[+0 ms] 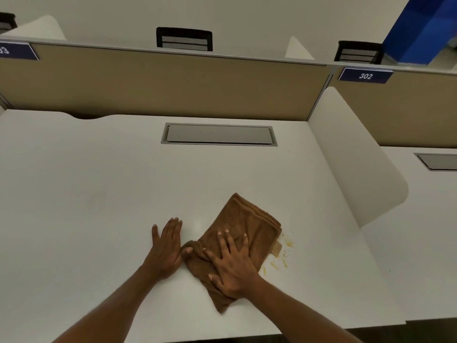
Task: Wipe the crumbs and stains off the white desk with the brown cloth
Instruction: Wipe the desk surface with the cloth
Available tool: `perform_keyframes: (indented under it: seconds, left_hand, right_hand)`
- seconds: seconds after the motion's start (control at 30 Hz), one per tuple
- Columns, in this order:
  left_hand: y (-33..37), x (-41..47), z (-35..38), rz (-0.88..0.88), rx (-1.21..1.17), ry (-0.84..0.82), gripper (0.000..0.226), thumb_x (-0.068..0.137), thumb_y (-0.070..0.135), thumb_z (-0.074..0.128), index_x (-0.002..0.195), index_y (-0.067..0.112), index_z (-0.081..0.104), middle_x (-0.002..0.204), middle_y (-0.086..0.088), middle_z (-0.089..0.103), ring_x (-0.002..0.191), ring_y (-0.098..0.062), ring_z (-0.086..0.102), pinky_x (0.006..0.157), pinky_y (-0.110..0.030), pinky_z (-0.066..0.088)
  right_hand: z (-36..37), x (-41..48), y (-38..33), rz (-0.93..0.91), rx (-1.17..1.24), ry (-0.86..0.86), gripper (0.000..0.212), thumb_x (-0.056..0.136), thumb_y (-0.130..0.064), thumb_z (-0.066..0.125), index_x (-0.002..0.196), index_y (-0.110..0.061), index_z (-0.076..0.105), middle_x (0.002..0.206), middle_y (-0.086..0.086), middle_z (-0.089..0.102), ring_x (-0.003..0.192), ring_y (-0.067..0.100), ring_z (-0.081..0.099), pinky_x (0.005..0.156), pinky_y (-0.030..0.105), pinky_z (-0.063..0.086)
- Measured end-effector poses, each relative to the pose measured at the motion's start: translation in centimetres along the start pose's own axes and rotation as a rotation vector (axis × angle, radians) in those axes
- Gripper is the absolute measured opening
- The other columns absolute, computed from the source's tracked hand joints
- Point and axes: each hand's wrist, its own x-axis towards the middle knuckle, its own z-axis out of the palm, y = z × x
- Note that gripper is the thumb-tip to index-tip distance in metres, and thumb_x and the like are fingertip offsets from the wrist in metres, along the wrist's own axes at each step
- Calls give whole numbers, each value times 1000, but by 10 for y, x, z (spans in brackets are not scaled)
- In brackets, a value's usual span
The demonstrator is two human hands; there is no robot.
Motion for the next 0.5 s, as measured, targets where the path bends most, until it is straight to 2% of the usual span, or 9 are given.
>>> perform_keyframes:
  seconds: [0.13, 0.5]
  left_hand:
    - [3, 0, -1, -10, 43, -25, 97, 89, 68, 1, 142, -8, 29, 149, -26, 33, 141, -40, 26, 109, -68, 10]
    - [2, 2, 0, -42, 124, -58, 93, 92, 65, 4, 139, -8, 36, 145, -24, 42, 139, -38, 33, 106, -70, 18]
  right_hand:
    - [1, -34, 1, 17, -2, -33, 69, 88, -65, 34, 150, -37, 20, 156, 25, 24, 145, 45, 17, 101, 80, 12]
    - [2, -98, 46, 221, 4, -156, 67, 84, -67, 40, 145, -38, 35, 151, 20, 39, 137, 44, 37, 91, 78, 32]
